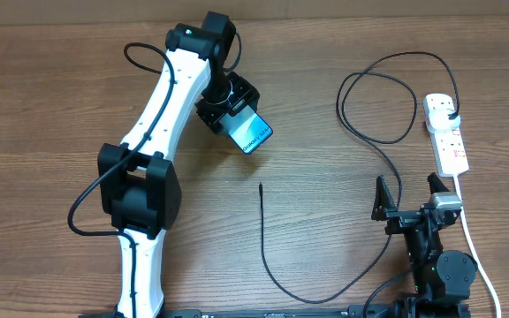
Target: Plug charger to phone and switch on socket
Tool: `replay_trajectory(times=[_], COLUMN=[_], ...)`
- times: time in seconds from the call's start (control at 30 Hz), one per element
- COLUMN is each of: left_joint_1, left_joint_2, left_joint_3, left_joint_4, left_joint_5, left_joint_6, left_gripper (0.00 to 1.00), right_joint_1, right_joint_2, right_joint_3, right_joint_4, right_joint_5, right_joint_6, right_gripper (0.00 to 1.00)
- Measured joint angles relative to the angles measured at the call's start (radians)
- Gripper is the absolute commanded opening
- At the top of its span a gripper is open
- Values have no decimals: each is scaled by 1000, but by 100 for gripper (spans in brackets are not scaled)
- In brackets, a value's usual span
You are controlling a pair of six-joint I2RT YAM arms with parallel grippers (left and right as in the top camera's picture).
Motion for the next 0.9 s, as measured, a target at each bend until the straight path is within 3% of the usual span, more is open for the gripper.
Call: replay_trajectory(times=[0.27, 0.9], left_joint_1=[-6, -6], left_joint_2=[0, 0], left_joint_3=[0, 0], left_joint_4=[10, 63], left_joint_5=[-96, -147], left_joint_6=[0, 0], left_gripper=[4, 4], right_joint_1=[0, 0], right_joint_2=[0, 0], right_joint_3=[0, 0], right_joint_4=[1, 1], right_joint_5=[0, 0], right_joint_6=[0, 0], right_gripper=[100, 100])
